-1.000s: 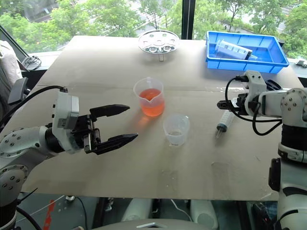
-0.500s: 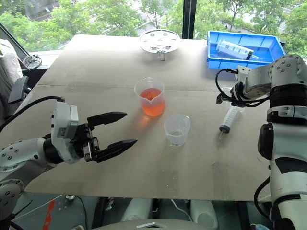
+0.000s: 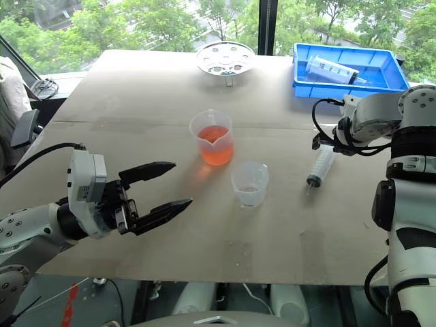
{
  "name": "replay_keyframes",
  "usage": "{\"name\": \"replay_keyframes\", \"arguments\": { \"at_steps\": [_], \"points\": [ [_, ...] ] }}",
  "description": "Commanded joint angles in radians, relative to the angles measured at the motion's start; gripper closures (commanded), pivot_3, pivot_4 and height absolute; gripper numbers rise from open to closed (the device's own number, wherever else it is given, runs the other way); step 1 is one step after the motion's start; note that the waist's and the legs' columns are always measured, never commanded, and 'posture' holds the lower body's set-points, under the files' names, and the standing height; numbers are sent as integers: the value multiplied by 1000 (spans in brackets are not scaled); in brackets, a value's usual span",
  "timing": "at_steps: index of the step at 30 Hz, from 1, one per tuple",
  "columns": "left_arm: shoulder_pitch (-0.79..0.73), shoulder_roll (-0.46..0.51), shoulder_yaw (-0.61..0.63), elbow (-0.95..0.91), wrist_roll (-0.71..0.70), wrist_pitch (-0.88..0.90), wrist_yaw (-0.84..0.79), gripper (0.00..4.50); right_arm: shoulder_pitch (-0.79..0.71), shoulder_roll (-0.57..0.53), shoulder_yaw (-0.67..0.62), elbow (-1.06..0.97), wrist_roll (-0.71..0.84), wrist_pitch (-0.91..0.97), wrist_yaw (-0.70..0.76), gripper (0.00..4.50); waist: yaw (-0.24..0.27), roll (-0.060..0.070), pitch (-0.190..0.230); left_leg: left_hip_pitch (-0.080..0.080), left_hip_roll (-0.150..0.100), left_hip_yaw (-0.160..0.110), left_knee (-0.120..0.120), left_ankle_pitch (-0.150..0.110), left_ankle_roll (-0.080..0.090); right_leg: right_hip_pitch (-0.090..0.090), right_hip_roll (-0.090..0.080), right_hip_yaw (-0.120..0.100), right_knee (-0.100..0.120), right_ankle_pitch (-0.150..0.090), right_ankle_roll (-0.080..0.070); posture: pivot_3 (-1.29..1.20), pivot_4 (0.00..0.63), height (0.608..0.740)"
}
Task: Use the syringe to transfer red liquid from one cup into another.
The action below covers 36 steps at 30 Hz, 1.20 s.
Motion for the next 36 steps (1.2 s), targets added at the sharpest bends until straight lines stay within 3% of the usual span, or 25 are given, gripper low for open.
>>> {"name": "replay_keyframes", "arguments": {
  "at_steps": [1, 8, 13, 20, 22, 26, 29, 32, 36],
  "points": [
    [-19, 5, 5, 2, -7, -21, -1, 45, -1, 35, -93, -37, -35, -4, -72, 0, -2, 0, 0, 0, 0, 0, 0, 0, 0, 0, 0, 0, 0, 0, 0, 0, 150, 740],
    [-3, 9, 30, -11, -23, -11, 9, 45, 17, 98, -218, -38, -148, -18, -107, 0, 1, 0, 0, 0, 0, 0, 0, 0, 0, 0, 0, 0, -1, 0, 0, 0, 150, 740],
    [14, 8, 43, -27, -44, -8, 34, 45, 1, 121, -260, -22, -292, -48, -52, 0, -1, 1, 0, 0, 0, 0, -1, 0, 0, 0, 0, 0, -1, 0, 0, 0, 150, 740],
    [33, 11, 57, -43, -63, -8, 62, 0, -1, 151, -268, -40, -472, -23, 116, 2938, -2, 1, 0, 0, 0, 0, -2, 0, 0, -1, 0, 0, -1, 0, 0, 0, 150, 740],
    [38, 12, 61, -46, -67, -8, 68, 0, -1, 162, -287, -43, -503, -15, 168, 3134, -2, 0, 0, 0, 0, 0, -2, 0, 0, -1, 0, 0, -1, 0, 0, 0, 150, 740],
    [44, 15, 70, -50, -78, -7, 83, 0, 16, 130, -170, -89, -502, 5, 325, 3135, -12, 0, 0, 0, 0, 0, -2, 0, 0, -1, 0, 1, -1, 0, 0, 0, 150, 740],
    [44, 14, 65, -49, -77, -8, 91, 0, 114, 0, 125, -357, -461, 5, 659, 3135, -13, 1, 1, 0, 0, 0, -3, 0, 0, -1, 0, 0, -1, 0, 0, 0, 150, 740],
    [40, 12, 54, -50, -76, -10, 101, 0, 193, -121, 281, -540, -438, -4, 988, 3138, -11, 2, 1, -1, 0, -1, -5, 0, 0, -2, 0, -1, -5, 0, 0, 0, 150, 740],
    [18, 17, 37, -37, -69, -12, 102, 0, 275, -377, 600, -861, -590, -229, 1466, 3140, -10, 5, 3, -2, 1, -1, -6, 0, 0, -3, 0, -1, -5, 0, 1, 0, 150, 740]
  ]
}}
